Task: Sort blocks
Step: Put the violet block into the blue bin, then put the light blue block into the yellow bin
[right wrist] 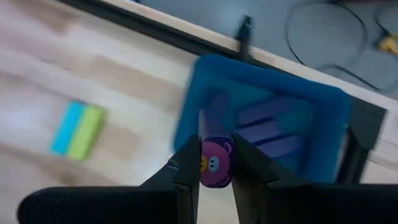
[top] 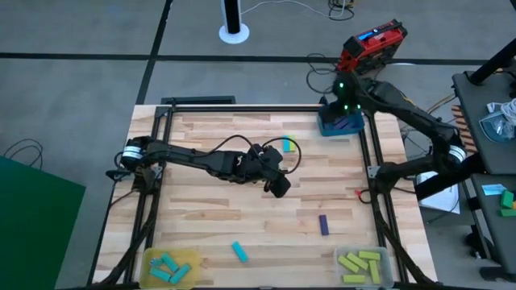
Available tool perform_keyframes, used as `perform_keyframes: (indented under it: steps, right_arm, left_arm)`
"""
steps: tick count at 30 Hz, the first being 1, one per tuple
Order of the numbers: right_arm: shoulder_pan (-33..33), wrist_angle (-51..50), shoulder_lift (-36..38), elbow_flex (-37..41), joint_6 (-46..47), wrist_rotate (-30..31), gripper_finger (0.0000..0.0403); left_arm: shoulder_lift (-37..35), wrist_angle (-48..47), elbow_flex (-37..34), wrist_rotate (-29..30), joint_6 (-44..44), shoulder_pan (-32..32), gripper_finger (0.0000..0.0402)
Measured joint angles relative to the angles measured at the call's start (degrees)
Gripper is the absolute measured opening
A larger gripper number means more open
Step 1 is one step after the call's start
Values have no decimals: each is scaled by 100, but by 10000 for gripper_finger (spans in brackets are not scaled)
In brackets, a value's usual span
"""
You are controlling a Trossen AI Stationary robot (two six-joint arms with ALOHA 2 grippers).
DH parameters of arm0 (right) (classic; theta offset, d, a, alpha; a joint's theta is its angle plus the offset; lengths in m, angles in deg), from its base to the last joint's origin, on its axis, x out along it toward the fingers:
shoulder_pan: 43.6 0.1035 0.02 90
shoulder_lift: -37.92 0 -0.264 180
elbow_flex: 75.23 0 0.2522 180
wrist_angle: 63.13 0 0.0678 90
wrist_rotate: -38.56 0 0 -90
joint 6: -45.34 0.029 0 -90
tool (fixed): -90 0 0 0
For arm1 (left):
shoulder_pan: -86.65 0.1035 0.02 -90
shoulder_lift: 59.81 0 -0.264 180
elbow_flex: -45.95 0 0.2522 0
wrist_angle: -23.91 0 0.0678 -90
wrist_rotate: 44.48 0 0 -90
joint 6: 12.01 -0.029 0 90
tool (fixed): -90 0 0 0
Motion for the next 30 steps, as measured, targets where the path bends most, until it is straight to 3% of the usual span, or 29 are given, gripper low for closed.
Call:
perform_keyframes:
  steps: [7, 12, 20, 30]
  right_arm:
    - [-771, 7, -721, 34, -349, 175, 53]
    - [-911, 180, -1122, 91, -540, 168, 53]
    - [-909, 378, -1341, 132, -615, 196, 96]
    - [-893, 424, -1046, 135, -658, 259, 27]
  left_arm:
    - [0, -133, 0, -276, 368, 0, 169]
    - [0, -152, 0, -452, 549, 0, 169]
    - [0, -345, 0, -521, 811, -9, 169]
    - [-2, -510, 0, -1525, 1032, -35, 169]
